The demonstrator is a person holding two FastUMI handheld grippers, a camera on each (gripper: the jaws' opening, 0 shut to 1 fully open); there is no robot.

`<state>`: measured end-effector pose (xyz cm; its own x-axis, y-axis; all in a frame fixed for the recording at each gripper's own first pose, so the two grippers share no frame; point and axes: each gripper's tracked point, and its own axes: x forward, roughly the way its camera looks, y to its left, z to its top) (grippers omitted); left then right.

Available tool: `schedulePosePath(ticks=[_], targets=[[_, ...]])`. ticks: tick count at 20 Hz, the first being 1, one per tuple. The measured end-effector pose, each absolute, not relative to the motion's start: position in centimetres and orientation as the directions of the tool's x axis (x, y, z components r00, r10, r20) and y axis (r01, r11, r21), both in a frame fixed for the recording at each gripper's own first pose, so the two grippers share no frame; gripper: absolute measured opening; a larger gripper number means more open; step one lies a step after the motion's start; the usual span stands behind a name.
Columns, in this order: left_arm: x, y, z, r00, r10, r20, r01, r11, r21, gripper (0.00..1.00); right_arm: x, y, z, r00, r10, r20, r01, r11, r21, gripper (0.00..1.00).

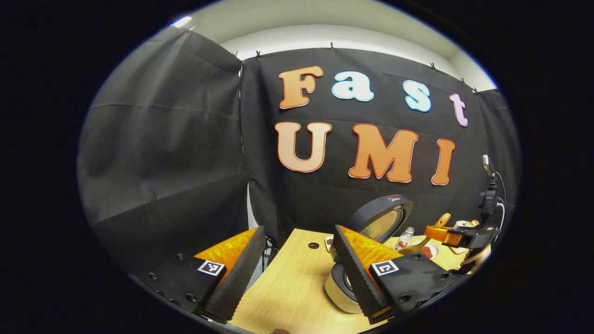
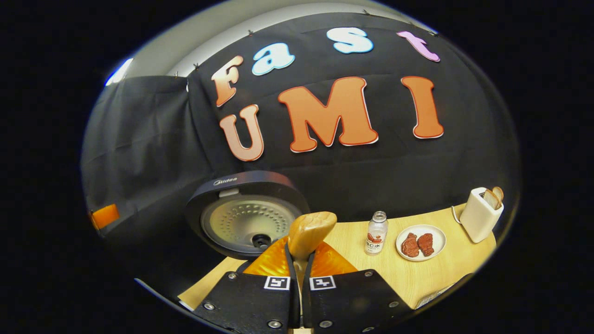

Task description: Close the left gripper, press the button to open the rice cooker; take a wooden spoon from the chopstick holder with the right hand, scoop a spoonful of rice and pour it into the rice cooker, then put the wooden spoon back into the chopstick holder.

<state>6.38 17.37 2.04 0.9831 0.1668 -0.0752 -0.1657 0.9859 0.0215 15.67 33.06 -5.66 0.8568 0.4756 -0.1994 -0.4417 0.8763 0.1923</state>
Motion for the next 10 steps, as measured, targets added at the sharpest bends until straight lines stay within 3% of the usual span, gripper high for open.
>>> schedulePosePath(ticks=[10], targets=[[6.9, 15.2, 3.9, 0.986, 0.160, -0.036, -0.160, 0.987, 0.011, 0.98, 15.4, 16.7, -2.2, 0.934, 0.317, -0.166, -0.242, 0.901, 0.361, 0.01]])
